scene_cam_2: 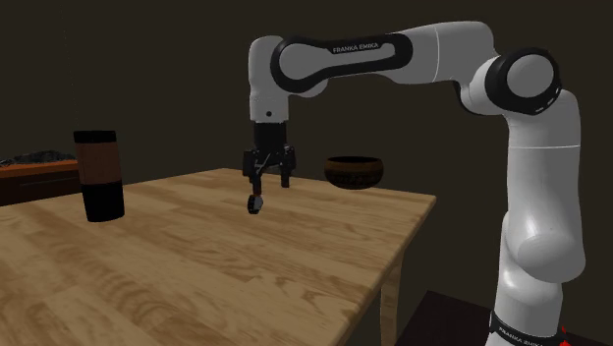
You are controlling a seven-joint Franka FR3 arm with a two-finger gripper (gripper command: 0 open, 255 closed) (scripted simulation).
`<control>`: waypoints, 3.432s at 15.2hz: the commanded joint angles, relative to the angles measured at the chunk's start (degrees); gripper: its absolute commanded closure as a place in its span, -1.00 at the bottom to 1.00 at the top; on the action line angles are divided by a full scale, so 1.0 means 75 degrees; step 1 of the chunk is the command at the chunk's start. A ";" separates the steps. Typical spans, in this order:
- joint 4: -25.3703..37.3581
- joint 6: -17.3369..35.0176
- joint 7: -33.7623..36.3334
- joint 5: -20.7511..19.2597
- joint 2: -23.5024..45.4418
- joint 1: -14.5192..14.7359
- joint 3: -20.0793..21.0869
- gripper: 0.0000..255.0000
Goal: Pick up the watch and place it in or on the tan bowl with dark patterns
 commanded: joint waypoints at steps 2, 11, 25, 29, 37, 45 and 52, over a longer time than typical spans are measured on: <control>0.1192 -0.0235 0.0315 -0.0459 0.0937 0.0285 0.0151 -1.00; 0.0382 0.0559 0.0328 -0.0462 0.0913 0.0271 0.0129 -1.00; 0.0388 0.0556 0.0329 -0.0464 0.0918 0.0271 0.0129 1.00; 0.0493 0.0454 0.0328 -0.0463 0.0920 0.0276 0.0131 1.00; 0.1469 -0.0414 0.0340 -0.0501 0.1035 0.0335 0.0152 1.00; 0.2688 -0.1366 0.0380 -0.0608 0.1318 0.0452 0.0177 1.00; 0.4083 -0.2330 0.0436 -0.0791 0.1772 0.0649 0.0202 1.00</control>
